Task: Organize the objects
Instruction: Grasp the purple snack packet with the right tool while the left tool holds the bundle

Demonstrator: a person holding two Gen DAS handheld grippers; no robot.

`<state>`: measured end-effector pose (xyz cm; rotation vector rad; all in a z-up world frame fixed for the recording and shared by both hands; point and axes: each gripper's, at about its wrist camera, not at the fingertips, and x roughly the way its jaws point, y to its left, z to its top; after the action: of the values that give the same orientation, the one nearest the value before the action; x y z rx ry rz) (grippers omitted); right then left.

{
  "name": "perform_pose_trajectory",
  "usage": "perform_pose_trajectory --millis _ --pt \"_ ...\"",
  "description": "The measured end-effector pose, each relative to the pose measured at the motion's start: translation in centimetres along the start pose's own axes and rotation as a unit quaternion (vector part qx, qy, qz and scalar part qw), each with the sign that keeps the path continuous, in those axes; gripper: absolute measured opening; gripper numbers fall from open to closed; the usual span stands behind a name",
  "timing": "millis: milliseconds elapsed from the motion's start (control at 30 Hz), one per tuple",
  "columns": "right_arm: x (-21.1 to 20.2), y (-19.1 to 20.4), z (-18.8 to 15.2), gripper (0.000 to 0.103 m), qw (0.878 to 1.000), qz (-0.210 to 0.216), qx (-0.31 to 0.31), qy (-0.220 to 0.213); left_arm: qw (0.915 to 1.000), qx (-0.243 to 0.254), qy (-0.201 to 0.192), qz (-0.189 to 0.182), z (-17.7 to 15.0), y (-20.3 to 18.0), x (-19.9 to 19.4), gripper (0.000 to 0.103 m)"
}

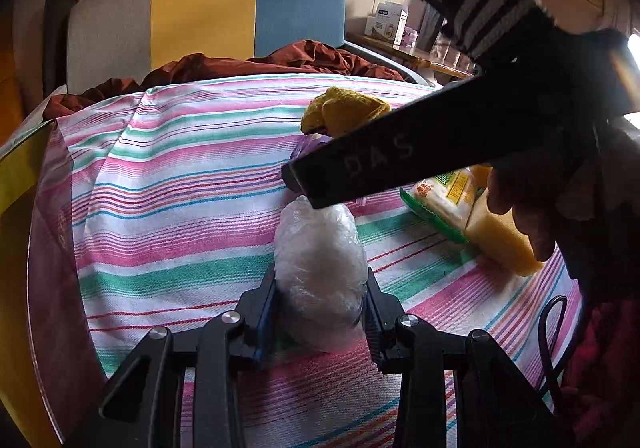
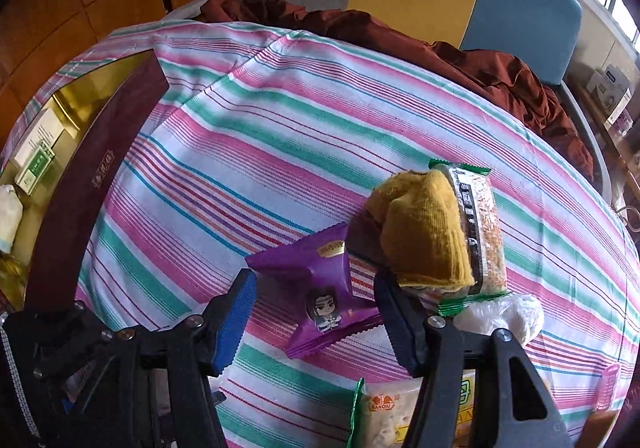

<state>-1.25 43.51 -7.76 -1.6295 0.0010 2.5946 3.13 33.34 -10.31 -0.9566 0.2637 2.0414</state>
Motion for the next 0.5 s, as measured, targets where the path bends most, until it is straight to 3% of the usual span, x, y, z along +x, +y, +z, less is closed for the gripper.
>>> perform_pose_trajectory --millis 67,100,467,500 --pt "-0.2 0.0 -0.1 0.058 1.0 0.008 0.0 0.0 1.0 0.001 0.0 0.001 0.0 0.0 0.0 0.038" --pt "-0.3 0.0 -0.1 0.05 1.0 0.011 0.001 -0.001 1.0 0.002 0.0 0.002 0.0 0.0 0.0 0.038" --pt "0.8 -0.5 -0.3 0.051 0.999 0.032 0.038 0.007 1.0 0.003 0.0 0.003 0.0 -0.1 0.1 0.039" --pt "0.9 -0.5 -0.4 0.046 0.999 0.031 0.041 0.009 1.0 0.003 0.0 0.003 0.0 -0.1 0.1 0.039"
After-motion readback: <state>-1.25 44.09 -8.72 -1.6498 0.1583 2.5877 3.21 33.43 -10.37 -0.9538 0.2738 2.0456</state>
